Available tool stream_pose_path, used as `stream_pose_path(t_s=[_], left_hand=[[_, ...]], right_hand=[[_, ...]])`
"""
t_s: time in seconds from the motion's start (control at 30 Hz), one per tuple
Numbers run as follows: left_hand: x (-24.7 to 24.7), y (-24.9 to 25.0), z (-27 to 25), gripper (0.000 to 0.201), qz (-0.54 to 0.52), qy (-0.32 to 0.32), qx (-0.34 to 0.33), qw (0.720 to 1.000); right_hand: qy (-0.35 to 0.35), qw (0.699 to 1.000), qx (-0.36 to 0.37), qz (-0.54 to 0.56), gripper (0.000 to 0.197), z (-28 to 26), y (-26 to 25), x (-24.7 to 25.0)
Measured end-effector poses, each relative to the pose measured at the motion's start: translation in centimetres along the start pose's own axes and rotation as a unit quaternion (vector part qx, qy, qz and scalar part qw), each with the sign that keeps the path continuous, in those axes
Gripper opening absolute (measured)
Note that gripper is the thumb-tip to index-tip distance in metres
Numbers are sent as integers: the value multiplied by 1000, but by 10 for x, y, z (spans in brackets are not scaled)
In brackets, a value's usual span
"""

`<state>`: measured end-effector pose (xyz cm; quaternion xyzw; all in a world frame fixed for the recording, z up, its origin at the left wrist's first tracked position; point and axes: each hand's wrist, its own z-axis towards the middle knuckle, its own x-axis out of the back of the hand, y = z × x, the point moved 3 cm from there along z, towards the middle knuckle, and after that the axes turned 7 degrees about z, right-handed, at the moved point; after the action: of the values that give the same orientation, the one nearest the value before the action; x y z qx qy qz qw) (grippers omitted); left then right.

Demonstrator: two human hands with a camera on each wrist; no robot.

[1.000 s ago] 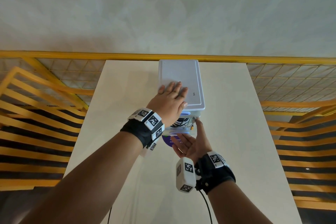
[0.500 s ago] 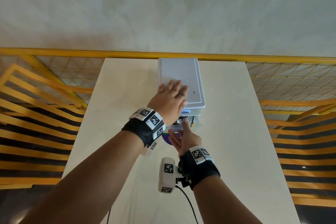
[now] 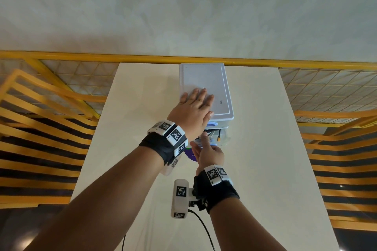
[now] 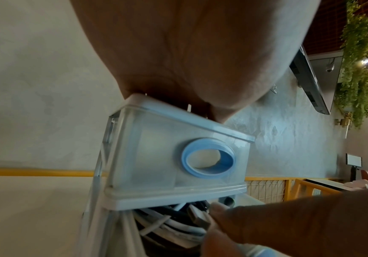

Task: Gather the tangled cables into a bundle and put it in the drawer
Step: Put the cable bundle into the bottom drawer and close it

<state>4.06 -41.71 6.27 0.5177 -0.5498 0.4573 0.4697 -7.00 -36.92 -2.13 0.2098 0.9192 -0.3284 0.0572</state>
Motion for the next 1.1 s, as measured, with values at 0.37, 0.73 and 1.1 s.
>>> stream_pose_path(t_s=[0.37,0.73,1.1], left_hand=[[-3,-1,0,58,-24,14,-4,1000],[-4,-2,1,57,-37,27,-8,999],[-4,-1,0,57,-20,22,-9,1000]], right_hand=[[-79,985,-38,150,9,-4,-18,-9],[-84,988,-28,129,8,7,-16,-7],[-41,999,21,10,16,12,-5,-6]])
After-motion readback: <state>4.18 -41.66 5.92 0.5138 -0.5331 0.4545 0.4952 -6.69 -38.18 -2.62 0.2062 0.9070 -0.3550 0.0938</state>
